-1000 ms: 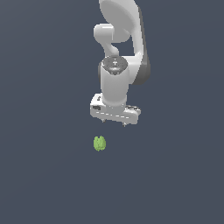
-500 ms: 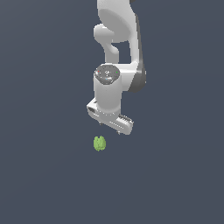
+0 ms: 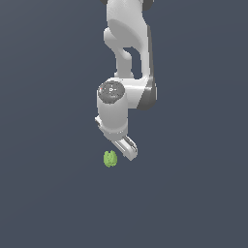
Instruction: Pick up the object and move it to a goal position.
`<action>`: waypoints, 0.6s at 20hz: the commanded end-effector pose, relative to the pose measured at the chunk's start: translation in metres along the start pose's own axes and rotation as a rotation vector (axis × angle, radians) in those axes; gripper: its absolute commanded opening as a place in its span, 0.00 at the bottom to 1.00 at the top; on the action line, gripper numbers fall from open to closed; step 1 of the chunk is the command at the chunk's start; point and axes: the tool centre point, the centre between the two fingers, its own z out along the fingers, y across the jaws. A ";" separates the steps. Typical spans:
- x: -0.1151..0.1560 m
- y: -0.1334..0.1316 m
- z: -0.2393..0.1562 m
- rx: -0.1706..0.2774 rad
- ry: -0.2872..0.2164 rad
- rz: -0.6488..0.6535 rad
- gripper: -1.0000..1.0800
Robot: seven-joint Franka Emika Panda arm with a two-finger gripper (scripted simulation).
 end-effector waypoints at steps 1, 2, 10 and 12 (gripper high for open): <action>0.006 0.001 0.005 0.000 0.000 0.079 0.96; 0.008 0.001 0.006 -0.001 0.001 0.110 0.96; 0.026 0.004 0.021 -0.002 0.005 0.351 0.96; 0.029 0.005 0.024 -0.002 0.006 0.400 0.96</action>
